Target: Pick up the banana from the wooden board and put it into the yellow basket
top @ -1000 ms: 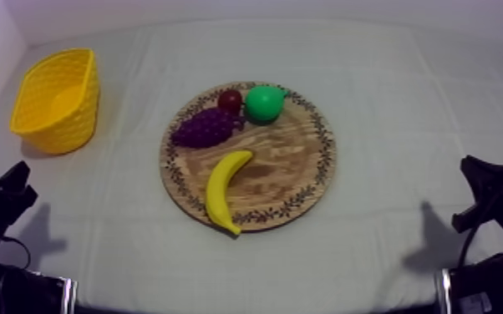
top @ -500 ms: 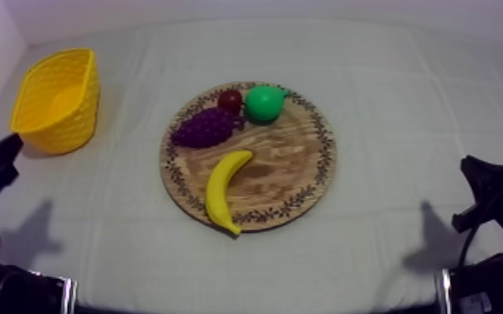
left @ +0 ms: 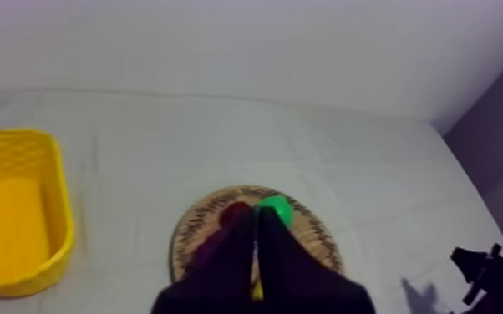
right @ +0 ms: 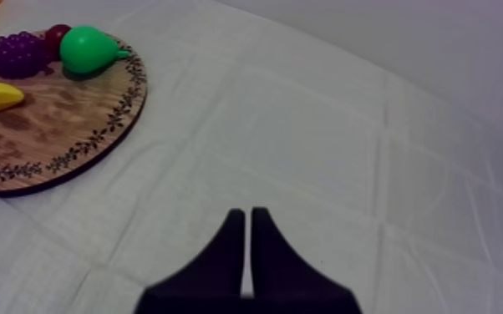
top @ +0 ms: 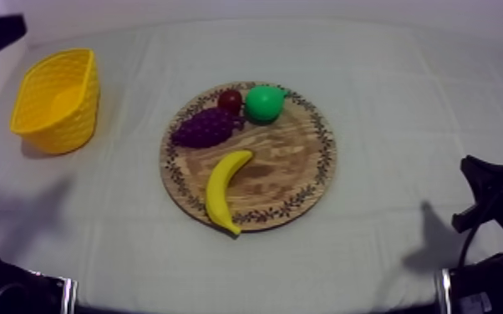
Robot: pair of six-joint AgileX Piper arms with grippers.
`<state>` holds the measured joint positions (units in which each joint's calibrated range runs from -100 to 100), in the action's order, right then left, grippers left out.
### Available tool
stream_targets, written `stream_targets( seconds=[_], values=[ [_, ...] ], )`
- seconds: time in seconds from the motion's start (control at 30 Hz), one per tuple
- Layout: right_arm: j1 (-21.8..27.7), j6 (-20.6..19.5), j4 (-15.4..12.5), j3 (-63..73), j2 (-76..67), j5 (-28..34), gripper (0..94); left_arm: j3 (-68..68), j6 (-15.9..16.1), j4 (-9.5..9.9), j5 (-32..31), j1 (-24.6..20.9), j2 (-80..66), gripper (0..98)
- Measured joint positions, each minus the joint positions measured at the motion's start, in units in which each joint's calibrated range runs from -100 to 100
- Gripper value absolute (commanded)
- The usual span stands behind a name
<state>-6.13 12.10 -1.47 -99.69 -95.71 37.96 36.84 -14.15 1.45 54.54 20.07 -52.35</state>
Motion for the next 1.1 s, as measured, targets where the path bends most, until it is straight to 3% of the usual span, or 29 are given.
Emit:
stream_targets(
  seconds=[0.37, 0.63, 1.1],
  values=[
    [0.0, 0.0, 0.0, 0.0, 0.0, 0.0, 0.5, -17.7, -0.7, 0.96, 3.2, 10.1, 21.7, 1.3],
    [0.0, 0.0, 0.0, 0.0, 0.0, 0.0, 0.5, -14.9, -2.9, 0.80, 3.6, 14.6, 31.2, 2.3],
    [0.0, 0.0, 0.0, 0.0, 0.0, 0.0, 0.5, -5.1, -9.2, 3.03, 0.9, 17.7, 35.7, 5.7]
  ],
)
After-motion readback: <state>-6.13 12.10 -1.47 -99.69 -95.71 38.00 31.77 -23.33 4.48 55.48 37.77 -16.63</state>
